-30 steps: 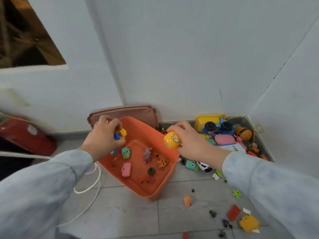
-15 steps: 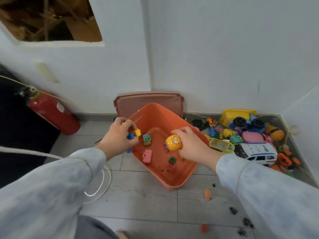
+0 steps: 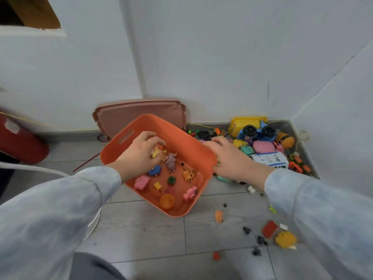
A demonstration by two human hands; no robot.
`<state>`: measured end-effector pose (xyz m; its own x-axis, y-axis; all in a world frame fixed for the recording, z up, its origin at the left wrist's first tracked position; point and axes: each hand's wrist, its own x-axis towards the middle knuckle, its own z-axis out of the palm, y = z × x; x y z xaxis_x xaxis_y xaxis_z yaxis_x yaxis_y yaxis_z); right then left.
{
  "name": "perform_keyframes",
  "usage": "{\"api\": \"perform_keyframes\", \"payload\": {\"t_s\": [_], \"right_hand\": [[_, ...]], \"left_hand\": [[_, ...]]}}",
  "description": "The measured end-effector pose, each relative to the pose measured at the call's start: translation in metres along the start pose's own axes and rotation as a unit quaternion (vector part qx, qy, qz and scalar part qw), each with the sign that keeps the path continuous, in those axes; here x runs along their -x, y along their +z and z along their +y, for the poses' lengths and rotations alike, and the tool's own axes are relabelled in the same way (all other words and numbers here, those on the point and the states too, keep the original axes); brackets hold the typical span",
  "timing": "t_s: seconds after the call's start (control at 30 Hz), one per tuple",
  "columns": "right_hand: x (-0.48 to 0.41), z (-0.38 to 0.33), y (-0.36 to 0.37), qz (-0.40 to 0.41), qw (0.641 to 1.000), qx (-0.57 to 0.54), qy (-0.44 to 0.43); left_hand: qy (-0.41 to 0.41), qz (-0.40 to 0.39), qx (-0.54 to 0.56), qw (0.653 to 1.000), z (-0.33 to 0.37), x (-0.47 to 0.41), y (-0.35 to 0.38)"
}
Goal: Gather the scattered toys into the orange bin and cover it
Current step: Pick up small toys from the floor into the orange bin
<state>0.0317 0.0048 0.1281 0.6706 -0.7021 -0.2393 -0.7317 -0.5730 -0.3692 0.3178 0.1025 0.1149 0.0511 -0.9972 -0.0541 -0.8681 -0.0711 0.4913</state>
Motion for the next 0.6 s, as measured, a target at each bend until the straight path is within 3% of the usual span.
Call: {"api": "perform_keyframes", "payload": {"t_s": [0.2,0.37,0.5,0.6], "right_hand": [[0.033,0.066,-0.019,0.031,0.998,0.037,0.043],[0.077,0.129,0.009,0.027,0.993,0.000,0.118],[0.107,0.159,0.046,-0.014,0.988,-0.019,0.150],[0.134,0.178,0.076,-0.057,0.982,-0.018,0.180]], "left_hand": [[0.111,-0.015,-0.013,0.994,0.065,-0.025,0.031],[0.169,-0.035,-0.003,0.985,0.117,-0.041,0.083],[0.187,-0.059,0.015,0.980,0.151,-0.046,0.127],[0.139,-0.067,-0.094,0.984,0.176,-0.040,0.162]]}}
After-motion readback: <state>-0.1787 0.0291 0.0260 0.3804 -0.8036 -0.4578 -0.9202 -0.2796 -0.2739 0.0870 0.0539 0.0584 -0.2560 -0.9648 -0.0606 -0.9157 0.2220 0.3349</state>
